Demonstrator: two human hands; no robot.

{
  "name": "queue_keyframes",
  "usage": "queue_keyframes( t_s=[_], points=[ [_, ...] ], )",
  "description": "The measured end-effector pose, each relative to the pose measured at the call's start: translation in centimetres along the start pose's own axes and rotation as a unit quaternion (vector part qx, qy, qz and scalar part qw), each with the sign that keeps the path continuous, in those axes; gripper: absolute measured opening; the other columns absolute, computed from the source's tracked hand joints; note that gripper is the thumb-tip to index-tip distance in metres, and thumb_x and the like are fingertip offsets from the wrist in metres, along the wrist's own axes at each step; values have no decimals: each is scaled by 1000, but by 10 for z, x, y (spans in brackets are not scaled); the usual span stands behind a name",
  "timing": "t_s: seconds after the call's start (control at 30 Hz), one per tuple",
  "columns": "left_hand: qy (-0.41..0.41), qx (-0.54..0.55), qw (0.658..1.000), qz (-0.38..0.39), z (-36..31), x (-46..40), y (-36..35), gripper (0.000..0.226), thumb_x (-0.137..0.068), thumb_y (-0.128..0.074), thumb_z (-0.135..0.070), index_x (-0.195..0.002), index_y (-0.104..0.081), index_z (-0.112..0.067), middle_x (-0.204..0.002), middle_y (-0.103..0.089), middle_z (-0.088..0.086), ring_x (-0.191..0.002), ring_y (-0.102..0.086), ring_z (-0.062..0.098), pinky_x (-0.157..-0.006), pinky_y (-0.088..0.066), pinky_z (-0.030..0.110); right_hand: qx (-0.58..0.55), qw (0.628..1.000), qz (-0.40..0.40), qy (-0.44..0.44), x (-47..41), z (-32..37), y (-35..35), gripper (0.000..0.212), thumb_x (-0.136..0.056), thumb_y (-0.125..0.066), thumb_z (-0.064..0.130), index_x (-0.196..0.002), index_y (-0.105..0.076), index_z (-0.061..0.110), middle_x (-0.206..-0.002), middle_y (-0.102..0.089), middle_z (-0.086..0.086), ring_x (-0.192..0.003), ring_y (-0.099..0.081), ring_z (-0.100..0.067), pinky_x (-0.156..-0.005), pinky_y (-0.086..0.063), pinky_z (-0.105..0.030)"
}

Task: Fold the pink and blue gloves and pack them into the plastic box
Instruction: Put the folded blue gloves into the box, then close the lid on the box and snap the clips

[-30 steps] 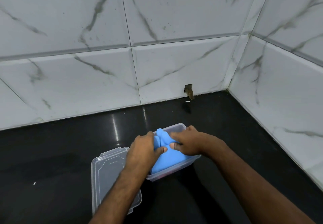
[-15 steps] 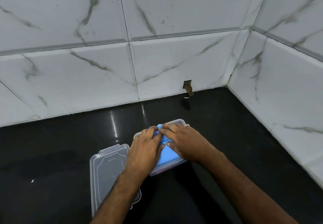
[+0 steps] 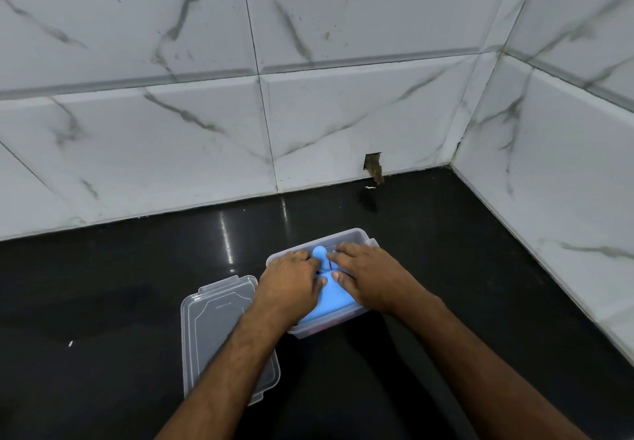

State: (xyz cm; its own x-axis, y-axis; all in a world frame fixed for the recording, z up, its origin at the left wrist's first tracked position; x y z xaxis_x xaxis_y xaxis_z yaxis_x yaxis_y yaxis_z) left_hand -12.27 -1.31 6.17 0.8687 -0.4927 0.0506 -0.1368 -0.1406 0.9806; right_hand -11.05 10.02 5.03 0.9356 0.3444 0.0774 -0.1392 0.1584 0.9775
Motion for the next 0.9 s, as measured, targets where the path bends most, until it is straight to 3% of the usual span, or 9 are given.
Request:
queue_keyframes(
  t_s=[0.27, 0.47, 0.57, 0.73, 0.9],
  points=[
    [70, 109, 983, -134, 12, 26, 35, 37, -99, -60, -33, -133, -60, -21, -128, -61, -1, -117, -58, 19, -100, -46, 36, -24, 994, -104, -4, 9, 12, 30, 40, -102, -47, 43, -137, -56, 26, -138, -56, 6, -125, -52, -16, -100, -41, -35],
    [133, 117, 971, -162, 37, 58, 45, 32, -101, -57, -26, -132, -62, -19, -126, -64, 1, -115, -60, 21, -100, -48, 39, -50, 990, -125, 36, 0, 56, 38, 35, -103, -45, 41, -129, -61, 23, -130, -58, 4, -116, -54, -15, -97, -44, -32],
    [177, 117, 960, -183, 65, 90, 45, 27, -99, -58, -23, -125, -65, -18, -120, -66, 2, -110, -63, 22, -95, -49, 39, -46, 988, -129, 67, -2, 93, 31, 28, -101, -50, 33, -124, -64, 24, -126, -60, 5, -115, -54, -18, -93, -39, -35],
    [242, 134, 943, -187, 100, 138, 31, 32, -99, -58, -27, -130, -64, -18, -128, -66, 0, -112, -64, 19, -98, -51, 40, -35, 987, -96, 128, -5, 156, 5, 28, -103, -47, 36, -126, -62, 29, -129, -58, 8, -119, -51, -15, -103, -36, -36],
    [335, 133, 923, -135, 124, 162, 2, 44, -96, -63, -29, -137, -57, -14, -132, -60, 8, -119, -58, 27, -98, -50, 42, -12, 984, -71, 164, 1, 182, -15, 28, -102, -47, 38, -124, -64, 31, -125, -59, 9, -118, -51, -16, -107, -31, -39]
  ],
)
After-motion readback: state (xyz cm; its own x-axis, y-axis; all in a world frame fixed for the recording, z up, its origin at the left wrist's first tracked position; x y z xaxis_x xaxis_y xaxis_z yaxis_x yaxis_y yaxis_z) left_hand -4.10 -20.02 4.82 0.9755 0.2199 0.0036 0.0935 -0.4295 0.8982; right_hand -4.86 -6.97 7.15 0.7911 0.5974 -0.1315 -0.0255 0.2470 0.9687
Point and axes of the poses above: each hand's wrist, its own x-axis away from the middle knuckle, its own y-axis out of the back of the hand, z = x × y, the point moved 9 cm from there along -x, towards the middle knuckle
